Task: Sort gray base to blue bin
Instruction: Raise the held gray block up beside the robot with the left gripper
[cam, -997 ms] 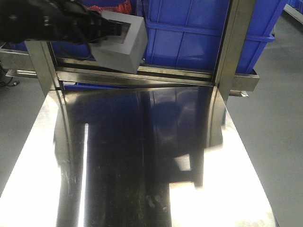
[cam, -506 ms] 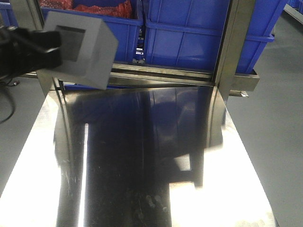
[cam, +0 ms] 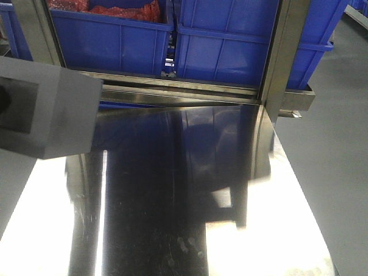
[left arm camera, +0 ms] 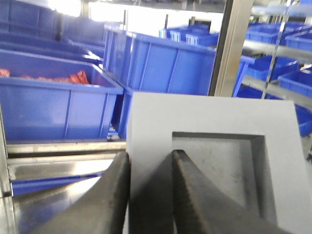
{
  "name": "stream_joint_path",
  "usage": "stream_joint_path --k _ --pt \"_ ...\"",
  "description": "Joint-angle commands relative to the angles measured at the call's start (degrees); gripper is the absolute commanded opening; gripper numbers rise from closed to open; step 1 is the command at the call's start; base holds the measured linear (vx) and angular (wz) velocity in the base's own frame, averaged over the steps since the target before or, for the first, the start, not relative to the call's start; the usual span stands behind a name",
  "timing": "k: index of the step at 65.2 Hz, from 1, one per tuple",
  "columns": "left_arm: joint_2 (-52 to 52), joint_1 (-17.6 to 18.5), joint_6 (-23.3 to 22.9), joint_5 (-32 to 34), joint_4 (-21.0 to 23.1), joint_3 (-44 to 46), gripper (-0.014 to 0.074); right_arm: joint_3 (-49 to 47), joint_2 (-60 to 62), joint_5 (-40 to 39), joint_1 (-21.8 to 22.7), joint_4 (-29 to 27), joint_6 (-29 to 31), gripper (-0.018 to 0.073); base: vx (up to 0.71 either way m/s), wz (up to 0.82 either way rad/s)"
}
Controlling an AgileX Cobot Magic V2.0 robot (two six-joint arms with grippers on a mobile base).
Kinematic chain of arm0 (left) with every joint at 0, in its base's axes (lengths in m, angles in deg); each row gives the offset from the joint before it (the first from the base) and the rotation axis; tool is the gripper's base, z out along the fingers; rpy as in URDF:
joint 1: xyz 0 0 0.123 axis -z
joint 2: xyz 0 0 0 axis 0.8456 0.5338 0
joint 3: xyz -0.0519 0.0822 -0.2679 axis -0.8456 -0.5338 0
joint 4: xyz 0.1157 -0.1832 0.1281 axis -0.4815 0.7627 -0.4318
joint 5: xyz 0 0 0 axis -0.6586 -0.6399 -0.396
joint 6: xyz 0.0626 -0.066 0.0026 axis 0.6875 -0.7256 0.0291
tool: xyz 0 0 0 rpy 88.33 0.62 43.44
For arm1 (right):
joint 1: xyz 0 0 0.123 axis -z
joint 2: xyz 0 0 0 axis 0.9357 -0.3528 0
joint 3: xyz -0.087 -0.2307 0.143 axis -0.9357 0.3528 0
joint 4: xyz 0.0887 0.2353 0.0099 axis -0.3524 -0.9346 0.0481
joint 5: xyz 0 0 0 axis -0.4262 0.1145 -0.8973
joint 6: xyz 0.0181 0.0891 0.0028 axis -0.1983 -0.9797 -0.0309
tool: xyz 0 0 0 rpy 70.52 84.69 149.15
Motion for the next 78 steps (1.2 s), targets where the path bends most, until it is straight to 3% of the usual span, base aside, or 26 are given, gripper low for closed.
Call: stream_joint_path --k 1,78 --pt "-2.5 0.1 -0.4 6.1 0.9 1.1 -0.0006 0.1 -0.2 -4.3 0.1 0.3 0.5 -0.0005 0.0 0.0" --pt "-3.6 0.1 -0.4 5.6 0.9 0.9 -0.0006 0.1 -0.2 -4.3 0.1 0.3 0.5 -0.0005 0.0 0.0"
